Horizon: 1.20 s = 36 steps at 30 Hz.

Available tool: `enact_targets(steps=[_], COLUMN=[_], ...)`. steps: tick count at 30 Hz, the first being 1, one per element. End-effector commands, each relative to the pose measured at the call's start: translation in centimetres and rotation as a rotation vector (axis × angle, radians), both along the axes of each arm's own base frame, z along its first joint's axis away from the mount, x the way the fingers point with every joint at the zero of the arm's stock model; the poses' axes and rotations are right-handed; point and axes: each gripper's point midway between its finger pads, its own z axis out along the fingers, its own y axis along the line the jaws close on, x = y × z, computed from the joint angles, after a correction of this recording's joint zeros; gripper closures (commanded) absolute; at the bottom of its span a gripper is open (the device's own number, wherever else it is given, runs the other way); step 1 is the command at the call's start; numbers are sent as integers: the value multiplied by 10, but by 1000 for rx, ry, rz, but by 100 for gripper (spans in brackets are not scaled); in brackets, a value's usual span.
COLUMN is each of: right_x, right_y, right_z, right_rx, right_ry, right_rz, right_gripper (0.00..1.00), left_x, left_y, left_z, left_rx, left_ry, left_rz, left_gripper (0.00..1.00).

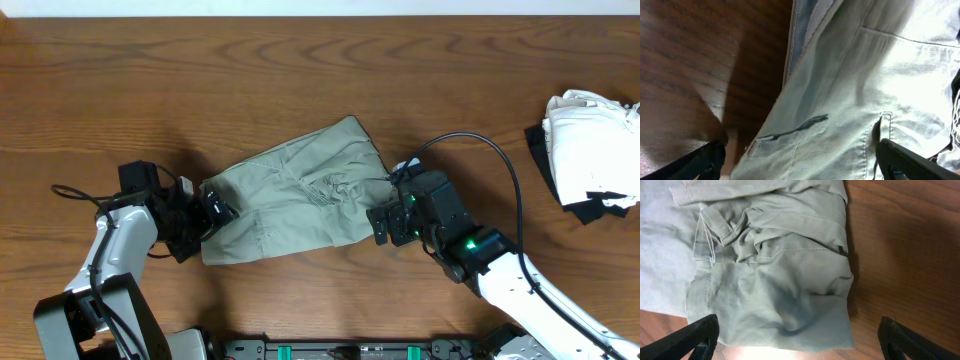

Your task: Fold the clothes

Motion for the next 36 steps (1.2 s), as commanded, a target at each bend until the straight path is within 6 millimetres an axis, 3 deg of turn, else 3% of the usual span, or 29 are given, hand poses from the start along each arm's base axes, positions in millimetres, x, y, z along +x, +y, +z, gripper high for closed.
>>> enact_targets(steps=[1, 26, 32, 36], right_x=[2, 2, 16, 28], right_y=[-1, -1, 4, 1], right_z=[-1, -6, 5, 10], right_rx=[15, 10, 57, 84], right_ry=[14, 22, -32, -59], right_rz=[-24, -24, -46, -82], right_gripper=[1, 1, 1, 1], left_x=[-1, -8, -7, -4], left_y=[-2, -13, -13, -12], left_z=[-2, -11, -11, -10], left_rx=[-17, -68, -68, -63], left_ry=[-2, -13, -13, -28], left_rz=[-12, -12, -9, -10], left_gripper=[2, 2, 42, 75])
